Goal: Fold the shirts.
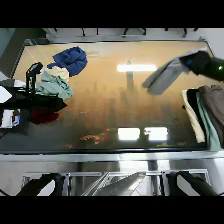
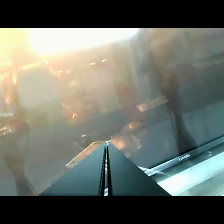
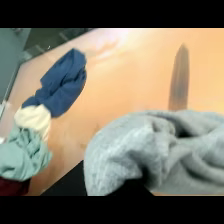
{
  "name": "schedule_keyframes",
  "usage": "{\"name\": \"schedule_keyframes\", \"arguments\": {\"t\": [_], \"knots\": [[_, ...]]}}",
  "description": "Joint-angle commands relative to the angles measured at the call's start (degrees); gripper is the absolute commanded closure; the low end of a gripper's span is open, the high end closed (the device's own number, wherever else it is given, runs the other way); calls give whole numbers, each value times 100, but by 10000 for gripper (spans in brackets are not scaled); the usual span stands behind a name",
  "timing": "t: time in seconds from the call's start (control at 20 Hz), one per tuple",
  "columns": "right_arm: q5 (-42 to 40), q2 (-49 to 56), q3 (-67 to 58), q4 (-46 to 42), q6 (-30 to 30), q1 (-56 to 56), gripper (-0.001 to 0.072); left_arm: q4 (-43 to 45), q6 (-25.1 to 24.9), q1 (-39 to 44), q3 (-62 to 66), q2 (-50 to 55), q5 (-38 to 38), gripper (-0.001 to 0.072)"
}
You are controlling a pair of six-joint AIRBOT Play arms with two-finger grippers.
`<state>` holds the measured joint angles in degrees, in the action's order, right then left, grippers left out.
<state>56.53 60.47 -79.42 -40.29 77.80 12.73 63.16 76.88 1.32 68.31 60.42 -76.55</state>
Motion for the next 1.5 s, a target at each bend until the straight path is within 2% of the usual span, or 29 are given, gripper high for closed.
{"name": "schedule_keyframes", "arguments": {"t": [0.0,0.15,0.4,0.75,0.95,1.45], "knots": [[96,901,-1294,-7,-343,466,689,-20,7,-7,118,269,-188,696],[240,1707,-2487,-7,-608,750,690,-20,7,-7,118,518,-341,696],[498,2896,-4157,0,-608,1250,689,-17,9,-7,111,671,-492,695],[275,3108,-4155,348,-1191,1978,692,-17,11,-7,111,671,-282,696],[284,3110,-4153,348,-1211,2422,694,-17,11,-7,111,671,-293,695],[966,3064,-4153,350,-1353,3003,692,-4,9,-7,111,671,-404,695]]}}
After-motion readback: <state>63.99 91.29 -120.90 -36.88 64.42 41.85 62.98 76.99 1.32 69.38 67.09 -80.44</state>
